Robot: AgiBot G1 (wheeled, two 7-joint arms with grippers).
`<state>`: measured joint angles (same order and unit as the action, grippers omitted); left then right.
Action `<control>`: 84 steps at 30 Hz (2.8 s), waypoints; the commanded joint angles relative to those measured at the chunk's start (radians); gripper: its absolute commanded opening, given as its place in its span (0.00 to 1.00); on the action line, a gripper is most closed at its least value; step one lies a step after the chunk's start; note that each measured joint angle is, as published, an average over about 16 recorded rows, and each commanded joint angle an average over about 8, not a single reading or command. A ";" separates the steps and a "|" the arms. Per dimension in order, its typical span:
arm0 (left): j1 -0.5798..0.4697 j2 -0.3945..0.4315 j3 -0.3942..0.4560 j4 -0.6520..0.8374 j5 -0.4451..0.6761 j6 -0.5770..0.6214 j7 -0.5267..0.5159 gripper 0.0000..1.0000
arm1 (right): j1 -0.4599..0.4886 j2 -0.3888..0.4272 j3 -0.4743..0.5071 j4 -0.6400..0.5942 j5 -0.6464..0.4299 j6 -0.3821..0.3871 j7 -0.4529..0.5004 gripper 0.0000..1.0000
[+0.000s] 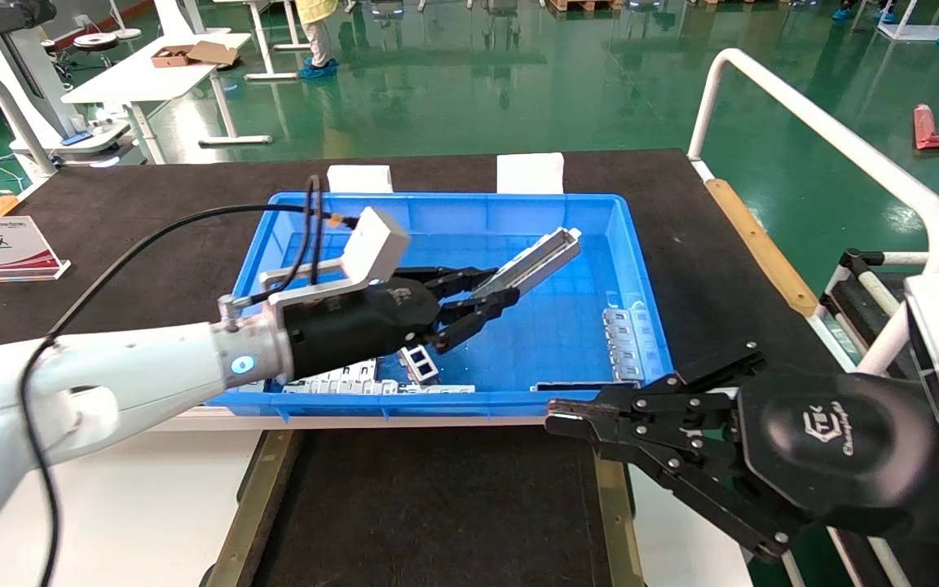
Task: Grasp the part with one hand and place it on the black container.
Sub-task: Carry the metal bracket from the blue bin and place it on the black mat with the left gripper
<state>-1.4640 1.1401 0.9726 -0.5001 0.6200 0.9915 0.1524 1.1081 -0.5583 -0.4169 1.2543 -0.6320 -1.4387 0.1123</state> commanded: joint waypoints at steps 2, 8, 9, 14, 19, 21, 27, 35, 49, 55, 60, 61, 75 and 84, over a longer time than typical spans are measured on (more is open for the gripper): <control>0.021 -0.048 -0.003 -0.056 -0.012 0.042 -0.017 0.00 | 0.000 0.000 0.000 0.000 0.000 0.000 0.000 0.00; 0.114 -0.168 -0.006 -0.264 -0.033 0.014 -0.061 0.00 | 0.000 0.000 0.000 0.000 0.000 0.000 0.000 0.00; 0.131 -0.189 -0.005 -0.302 -0.037 0.002 -0.073 0.00 | 0.000 0.000 0.000 0.000 0.000 0.000 0.000 0.00; 0.226 -0.295 -0.003 -0.498 -0.064 -0.077 -0.141 0.00 | 0.000 0.000 0.000 0.000 0.000 0.000 0.000 0.00; 0.332 -0.385 0.002 -0.683 -0.085 -0.194 -0.188 0.00 | 0.000 0.000 0.000 0.000 0.000 0.000 0.000 0.00; 0.373 -0.412 0.005 -0.742 -0.091 -0.243 -0.198 0.00 | 0.000 0.000 0.000 0.000 0.000 0.000 0.000 0.00; 0.479 -0.457 0.008 -0.833 -0.116 -0.329 -0.196 0.00 | 0.000 0.000 0.000 0.000 0.000 0.000 0.000 0.00; 0.586 -0.472 0.008 -0.838 -0.152 -0.361 -0.173 0.00 | 0.000 0.000 0.000 0.000 0.000 0.000 0.000 0.00; 0.693 -0.398 0.060 -0.808 -0.177 -0.569 -0.237 0.00 | 0.000 0.000 0.000 0.000 0.000 0.000 0.000 0.00; 0.725 -0.302 0.062 -0.777 -0.193 -0.743 -0.261 0.00 | 0.000 0.000 0.000 0.000 0.000 0.000 0.000 0.00; 0.749 -0.205 0.031 -0.747 -0.211 -0.876 -0.269 0.00 | 0.000 0.000 0.000 0.000 0.000 0.000 0.000 0.00; 0.753 -0.184 0.022 -0.739 -0.213 -0.900 -0.268 0.00 | 0.000 0.000 0.000 0.000 0.000 0.000 0.000 0.00; 0.787 0.064 -0.152 -0.598 -0.185 -1.019 -0.248 0.00 | 0.000 0.000 0.000 0.000 0.000 0.000 0.000 0.00; 0.802 0.148 -0.241 -0.490 -0.142 -0.962 -0.204 0.00 | 0.000 0.000 0.000 0.000 0.000 0.000 0.000 0.00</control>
<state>-0.6626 1.2858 0.7311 -0.9948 0.4753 0.0248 -0.0524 1.1082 -0.5582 -0.4171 1.2543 -0.6319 -1.4386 0.1122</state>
